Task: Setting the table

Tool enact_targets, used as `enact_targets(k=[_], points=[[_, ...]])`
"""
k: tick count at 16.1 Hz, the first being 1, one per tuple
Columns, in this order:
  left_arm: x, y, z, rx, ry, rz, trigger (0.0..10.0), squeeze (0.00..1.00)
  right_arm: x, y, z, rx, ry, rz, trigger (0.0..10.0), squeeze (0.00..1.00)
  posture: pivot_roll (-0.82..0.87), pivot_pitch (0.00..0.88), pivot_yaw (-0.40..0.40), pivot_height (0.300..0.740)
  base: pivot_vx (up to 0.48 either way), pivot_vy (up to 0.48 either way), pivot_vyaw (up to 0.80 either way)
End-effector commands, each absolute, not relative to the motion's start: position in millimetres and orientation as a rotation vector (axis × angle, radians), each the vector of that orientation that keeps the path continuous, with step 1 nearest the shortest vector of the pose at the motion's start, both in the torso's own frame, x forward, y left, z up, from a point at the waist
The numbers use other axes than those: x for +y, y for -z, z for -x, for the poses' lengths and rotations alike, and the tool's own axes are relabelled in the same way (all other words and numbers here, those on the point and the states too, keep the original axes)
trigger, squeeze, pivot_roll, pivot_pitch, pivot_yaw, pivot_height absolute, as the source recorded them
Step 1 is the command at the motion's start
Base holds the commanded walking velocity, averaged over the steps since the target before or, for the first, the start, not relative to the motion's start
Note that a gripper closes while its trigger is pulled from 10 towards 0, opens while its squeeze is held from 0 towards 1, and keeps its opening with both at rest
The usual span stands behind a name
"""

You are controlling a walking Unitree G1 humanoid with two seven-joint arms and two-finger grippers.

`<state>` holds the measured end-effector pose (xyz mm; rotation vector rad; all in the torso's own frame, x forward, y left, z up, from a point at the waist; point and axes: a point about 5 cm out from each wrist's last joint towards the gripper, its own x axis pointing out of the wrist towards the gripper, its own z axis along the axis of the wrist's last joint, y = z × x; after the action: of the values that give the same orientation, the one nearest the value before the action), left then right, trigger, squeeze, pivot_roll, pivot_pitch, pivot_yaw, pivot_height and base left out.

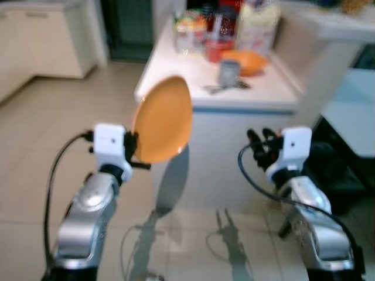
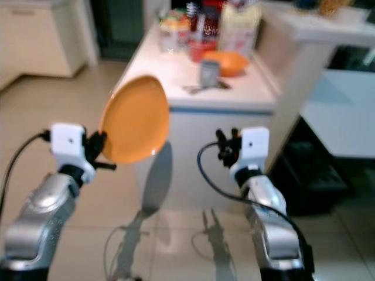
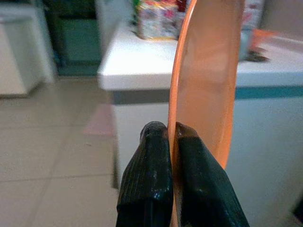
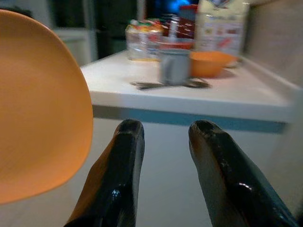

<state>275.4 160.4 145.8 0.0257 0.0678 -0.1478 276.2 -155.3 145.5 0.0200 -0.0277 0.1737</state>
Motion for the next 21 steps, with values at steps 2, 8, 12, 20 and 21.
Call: enact_targets(k=[2, 8, 12, 20, 21], points=[[156.4, -154.2, -279.6, 0.008, 0.143, -0.043, 10.0, 0.00, -155.8, -145.5, -278.6, -0.035, -0.169, -0.005, 10.0, 0.00, 0.06, 0.000, -0.024, 0.740, 0.000, -0.476, 0.00], [153.3, -149.8, -286.8, 0.011, 0.120, -0.056, 10.0, 0.00, -152.0, -137.2, -278.5, -0.008, -0.161, 0.033, 10.0, 0.00, 0.05, 0.000, -0.024, 0.740, 0.000, -0.472, 0.00], [151.5, -150.8, -288.5, 0.002, 0.116, -0.074, 10.0, 0.00, -159.4, -135.2, -283.8, -0.002, -0.128, 0.055, 10.0, 0.00, 0.07, 0.000, -0.033, 0.740, 0.000, -0.472, 0.00], [154.8, -155.3, -293.8, -0.019, 0.111, -0.096, 10.0, 0.00, -170.7, -138.6, -289.9, -0.016, -0.048, 0.062, 10.0, 0.00, 0.06, 0.000, -0.025, 0.740, 0.000, -0.472, 0.36], [156.6, -155.4, -294.6, -0.018, 0.105, -0.092, 10.0, 0.00, -169.3, -138.7, -290.2, -0.017, -0.051, 0.063, 10.0, 0.00, 0.06, 0.000, -0.025, 0.740, 0.000, -0.472, 0.80]])
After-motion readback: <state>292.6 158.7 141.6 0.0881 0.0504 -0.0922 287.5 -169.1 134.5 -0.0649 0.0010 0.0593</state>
